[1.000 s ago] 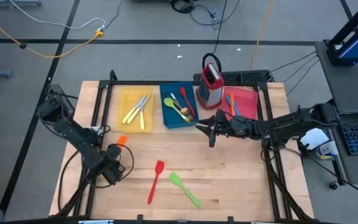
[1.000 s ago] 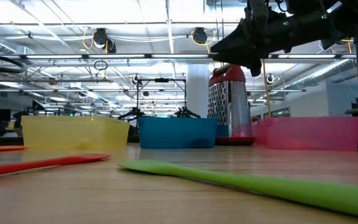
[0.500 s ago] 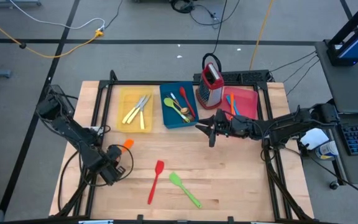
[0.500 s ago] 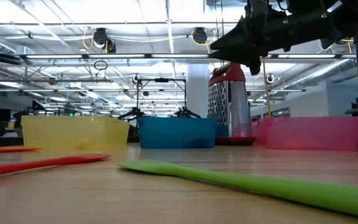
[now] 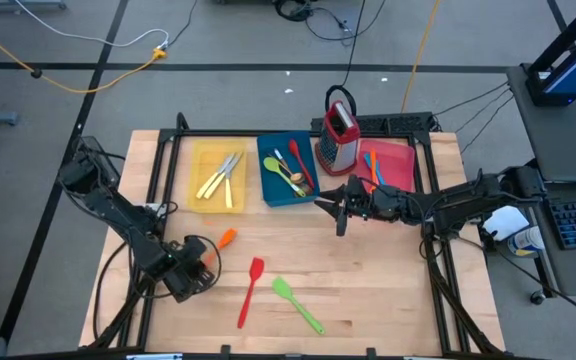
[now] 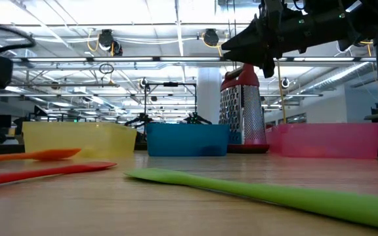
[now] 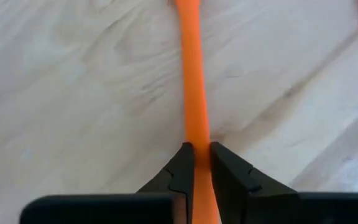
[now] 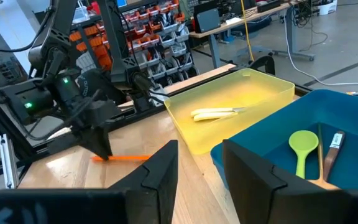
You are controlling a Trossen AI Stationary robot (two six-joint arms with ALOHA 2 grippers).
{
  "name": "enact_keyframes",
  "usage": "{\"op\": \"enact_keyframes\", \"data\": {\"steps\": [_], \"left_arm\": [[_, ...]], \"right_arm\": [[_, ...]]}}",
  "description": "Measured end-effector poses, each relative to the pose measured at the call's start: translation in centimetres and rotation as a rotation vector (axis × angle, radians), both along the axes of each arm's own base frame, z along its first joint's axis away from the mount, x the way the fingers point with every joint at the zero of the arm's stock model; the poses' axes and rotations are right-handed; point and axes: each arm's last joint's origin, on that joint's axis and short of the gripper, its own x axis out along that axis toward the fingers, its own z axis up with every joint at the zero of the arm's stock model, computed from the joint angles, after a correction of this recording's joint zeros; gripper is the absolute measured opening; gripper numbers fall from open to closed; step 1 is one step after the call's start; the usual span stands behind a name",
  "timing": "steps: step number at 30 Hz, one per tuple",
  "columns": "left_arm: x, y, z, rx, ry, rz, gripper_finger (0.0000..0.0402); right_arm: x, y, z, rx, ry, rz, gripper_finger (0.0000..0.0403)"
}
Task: Pick & Place Kitchen Items
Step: Put the orange spatula into the pink bin
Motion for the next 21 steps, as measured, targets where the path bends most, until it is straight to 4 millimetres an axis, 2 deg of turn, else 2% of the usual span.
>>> {"op": "enact_keyframes", "data": {"steps": [6, 15, 21], "left_arm": [[1.3, -0.5, 0.3, -0.025, -0.131, -0.061, 0.0038], [2.1, 0.1, 0.4, 0.042, -0.163, -0.106, 0.0007], [2.2, 0.2, 0.4, 0.059, -0.157, -0.146, 0.0015]], "right_arm": [[0.0, 0.0, 0.0, 0.0, -0.001, 0.0, 0.0115], [0.0, 0.0, 0.1, -0.03, -0.001, 0.009, 0.0114], [1.0, 0.7, -0.8, -0.167, 0.003, 0.216, 0.0114]]}}
